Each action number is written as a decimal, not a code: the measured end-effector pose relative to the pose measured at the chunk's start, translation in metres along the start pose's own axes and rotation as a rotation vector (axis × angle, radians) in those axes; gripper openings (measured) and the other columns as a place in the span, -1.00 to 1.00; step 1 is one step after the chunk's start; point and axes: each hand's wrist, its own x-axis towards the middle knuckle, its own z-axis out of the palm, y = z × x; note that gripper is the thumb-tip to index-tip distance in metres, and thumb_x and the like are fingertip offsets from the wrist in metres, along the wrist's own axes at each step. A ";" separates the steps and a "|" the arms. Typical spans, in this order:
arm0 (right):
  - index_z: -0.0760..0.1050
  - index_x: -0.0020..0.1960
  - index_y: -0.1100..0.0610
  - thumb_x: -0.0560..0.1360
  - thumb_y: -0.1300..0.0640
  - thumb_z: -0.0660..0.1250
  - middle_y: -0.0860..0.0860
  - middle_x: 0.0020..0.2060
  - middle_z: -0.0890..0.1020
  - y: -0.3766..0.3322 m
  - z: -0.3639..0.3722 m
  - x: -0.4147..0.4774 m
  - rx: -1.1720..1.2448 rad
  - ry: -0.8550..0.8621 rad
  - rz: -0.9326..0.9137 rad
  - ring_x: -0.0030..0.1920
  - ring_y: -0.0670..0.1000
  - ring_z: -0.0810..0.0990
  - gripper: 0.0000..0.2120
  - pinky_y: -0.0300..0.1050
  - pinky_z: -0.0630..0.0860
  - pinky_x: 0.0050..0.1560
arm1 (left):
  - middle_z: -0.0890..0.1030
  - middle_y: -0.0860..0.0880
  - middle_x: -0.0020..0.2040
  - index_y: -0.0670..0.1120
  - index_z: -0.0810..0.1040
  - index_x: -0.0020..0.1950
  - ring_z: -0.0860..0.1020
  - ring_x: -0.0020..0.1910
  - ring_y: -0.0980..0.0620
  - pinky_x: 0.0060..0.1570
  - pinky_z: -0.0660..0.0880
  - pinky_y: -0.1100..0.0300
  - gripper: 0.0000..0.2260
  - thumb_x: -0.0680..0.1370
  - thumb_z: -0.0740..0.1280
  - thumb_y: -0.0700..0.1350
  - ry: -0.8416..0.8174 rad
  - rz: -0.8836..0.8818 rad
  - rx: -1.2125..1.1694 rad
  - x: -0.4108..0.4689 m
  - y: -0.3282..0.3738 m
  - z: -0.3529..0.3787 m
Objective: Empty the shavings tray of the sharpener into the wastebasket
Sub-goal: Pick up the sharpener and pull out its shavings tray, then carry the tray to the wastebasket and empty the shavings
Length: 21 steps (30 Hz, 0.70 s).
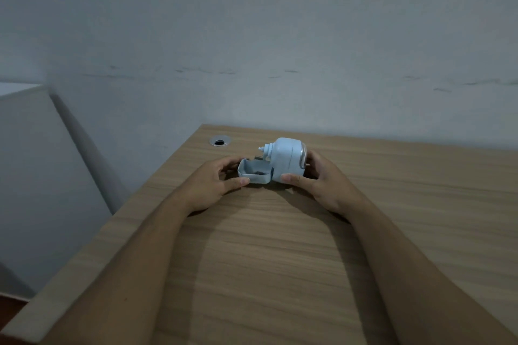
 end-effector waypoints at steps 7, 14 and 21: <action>0.55 0.55 -0.01 0.54 0.09 0.66 -0.07 0.35 0.77 -0.014 0.003 -0.049 0.051 0.004 0.041 0.37 -0.08 0.75 -0.37 0.06 0.63 0.49 | 0.74 0.17 0.40 0.08 0.61 0.57 0.67 0.42 0.23 0.57 0.52 0.08 -0.49 0.62 0.59 -0.05 0.035 0.014 -0.050 -0.058 0.014 0.009; 0.54 0.56 -0.01 0.52 0.05 0.68 -0.07 0.35 0.77 -0.038 0.016 -0.103 0.029 -0.001 0.053 0.36 -0.08 0.76 -0.34 0.10 0.62 0.50 | 0.75 0.18 0.39 0.09 0.62 0.57 0.71 0.38 0.17 0.50 0.60 0.00 -0.47 0.61 0.61 -0.06 0.081 0.003 -0.108 -0.120 0.030 0.015; 0.57 0.54 -0.01 0.51 0.03 0.69 -0.08 0.32 0.78 -0.054 0.026 -0.137 -0.020 -0.003 0.044 0.33 -0.09 0.77 -0.35 0.10 0.65 0.47 | 0.76 0.15 0.35 0.16 0.63 0.54 0.71 0.36 0.13 0.49 0.60 -0.06 -0.43 0.54 0.62 0.14 0.079 -0.002 -0.058 -0.149 0.042 0.016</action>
